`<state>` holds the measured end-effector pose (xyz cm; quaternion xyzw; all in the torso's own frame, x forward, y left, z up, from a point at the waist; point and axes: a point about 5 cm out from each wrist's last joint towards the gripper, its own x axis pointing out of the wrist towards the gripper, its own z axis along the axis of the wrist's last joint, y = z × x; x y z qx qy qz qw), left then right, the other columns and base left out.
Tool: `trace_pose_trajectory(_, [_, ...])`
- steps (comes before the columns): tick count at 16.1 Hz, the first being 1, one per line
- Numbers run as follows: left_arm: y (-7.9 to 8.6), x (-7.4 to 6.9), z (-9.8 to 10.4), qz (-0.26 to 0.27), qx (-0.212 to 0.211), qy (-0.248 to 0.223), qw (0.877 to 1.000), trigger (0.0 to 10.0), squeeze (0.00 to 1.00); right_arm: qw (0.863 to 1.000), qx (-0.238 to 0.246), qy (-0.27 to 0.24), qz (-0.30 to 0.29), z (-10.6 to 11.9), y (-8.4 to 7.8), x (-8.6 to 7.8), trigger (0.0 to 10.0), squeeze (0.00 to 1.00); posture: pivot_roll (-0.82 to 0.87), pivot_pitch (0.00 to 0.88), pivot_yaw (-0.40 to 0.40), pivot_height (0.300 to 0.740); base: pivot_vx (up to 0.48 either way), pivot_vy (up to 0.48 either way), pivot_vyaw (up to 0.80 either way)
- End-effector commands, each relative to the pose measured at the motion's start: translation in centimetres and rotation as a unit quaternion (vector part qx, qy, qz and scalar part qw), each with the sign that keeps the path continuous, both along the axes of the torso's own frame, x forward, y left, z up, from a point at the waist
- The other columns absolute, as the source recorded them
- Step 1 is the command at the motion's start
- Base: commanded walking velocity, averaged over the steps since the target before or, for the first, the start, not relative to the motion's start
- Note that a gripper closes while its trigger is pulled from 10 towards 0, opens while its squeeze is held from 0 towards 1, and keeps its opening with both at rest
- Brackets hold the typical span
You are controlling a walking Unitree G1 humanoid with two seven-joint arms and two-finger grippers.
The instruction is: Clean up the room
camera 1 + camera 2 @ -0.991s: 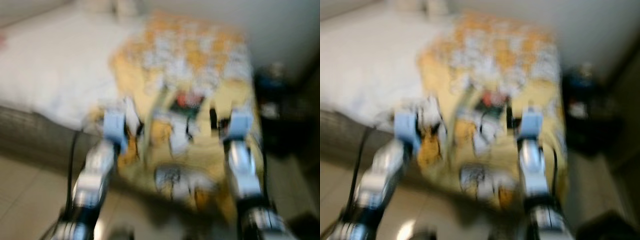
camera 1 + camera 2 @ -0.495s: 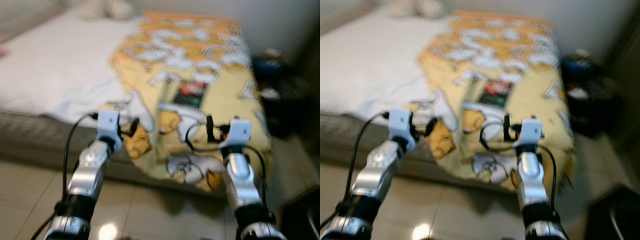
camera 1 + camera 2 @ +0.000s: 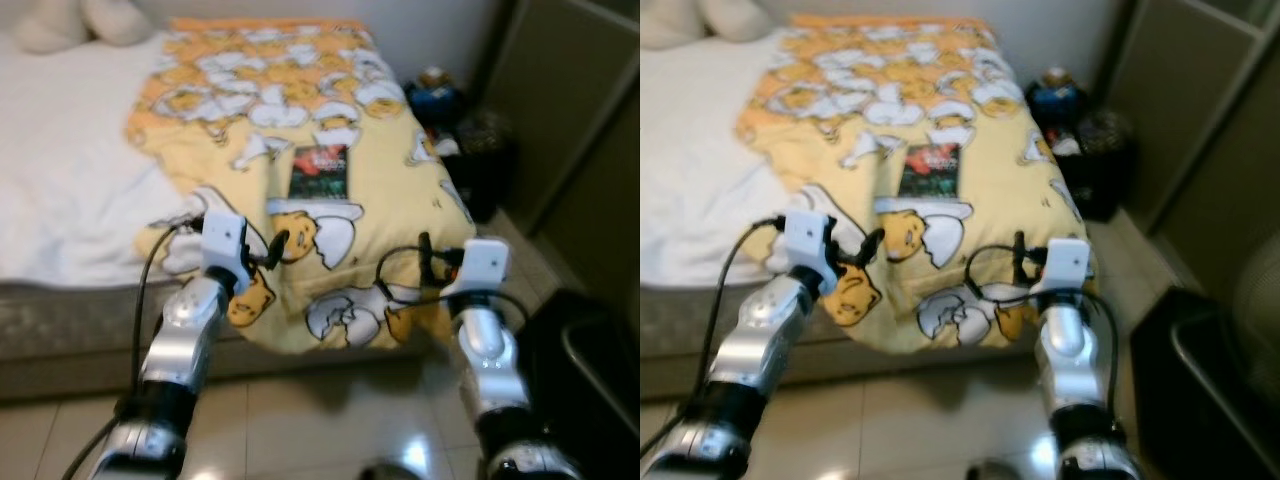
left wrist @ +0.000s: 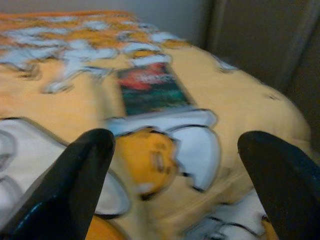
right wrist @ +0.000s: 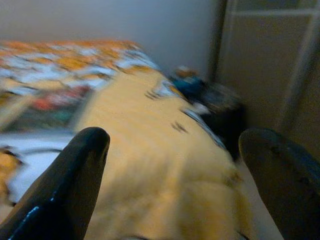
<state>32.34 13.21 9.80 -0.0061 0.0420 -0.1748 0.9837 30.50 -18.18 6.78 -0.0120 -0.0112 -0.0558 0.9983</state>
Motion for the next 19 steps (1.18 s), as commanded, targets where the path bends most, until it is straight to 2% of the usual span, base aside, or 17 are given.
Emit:
trace_pose_trajectory(1, [0.5, -0.2, -0.2, -0.006, 0.009, 0.001, 1.0, 10.0, 0.96, 1.0, 0.001, -0.005, 0.015, 0.3, 1.0, 0.3, 10.0, 1.0, -0.05, 0.0, 0.033, 0.691, 0.0, 0.48, -0.62])
trace_pose_trajectory(2, [0.4, -0.2, -0.2, -0.01, 0.009, 0.001, 1.0, 10.0, 0.93, 1.0, -0.002, -0.004, 0.017, 0.3, 1.1, 0.3, 10.0, 1.0, -0.05, 0.0, 0.033, 0.691, 0.0, 0.48, -0.63])
trace_pose_trajectory(3, [0.2, -0.1, -0.2, -0.007, 0.011, 0.0, 1.0, 10.0, 0.0, 1.0, -0.002, -0.008, 0.014, 0.5, 1.1, 0.4, 10.0, 0.0, -0.06, 0.0, 0.042, 0.691, 0.0, 0.48, 0.0])
trace_pose_trajectory(6, [0.0, 0.1, -0.1, -0.006, 0.015, -0.006, 1.0, 10.0, 0.0, 1.0, -0.013, -0.005, 0.017, 0.3, 1.2, 0.3, 10.0, 0.0, -0.08, 0.0, 0.055, 0.691, 0.0, 0.0, 0.0])
trace_pose_trajectory(8, [-0.1, 0.0, 0.1, -0.008, -0.002, -0.012, 1.0, 10.0, 0.0, 1.0, 0.005, -0.015, 0.019, 0.3, 1.1, -0.1, 10.0, 0.0, -0.08, 0.0, 0.062, 0.691, 0.15, 0.187, 0.0])
trace_pose_trajectory(11, [-0.2, 0.0, 0.3, -0.013, 0.002, -0.024, 1.0, 10.0, 0.0, 1.0, 0.012, -0.017, 0.008, 0.4, 0.9, -0.1, 10.0, 0.0, -0.08, 0.0, 0.063, 0.711, 0.379, 0.291, 0.0])
trace_pose_trajectory(14, [-0.7, -0.1, 1.0, -0.041, 0.009, -0.046, 0.998, 10.0, 0.0, 1.0, 0.009, -0.019, 0.007, 0.4, 0.7, 0.0, 10.0, 0.0, -0.08, 0.0, 0.064, 0.74, 0.43, 0.0, 0.0])
trace_pose_trajectory(19, [-1.3, -0.3, 1.1, -0.069, 0.009, -0.053, 0.996, 10.0, 0.0, 1.0, 0.009, -0.022, 0.002, 0.5, 0.5, 0.0, 10.0, 0.0, -0.08, 0.0, 0.068, 0.74, 0.442, 0.0, 0.0])
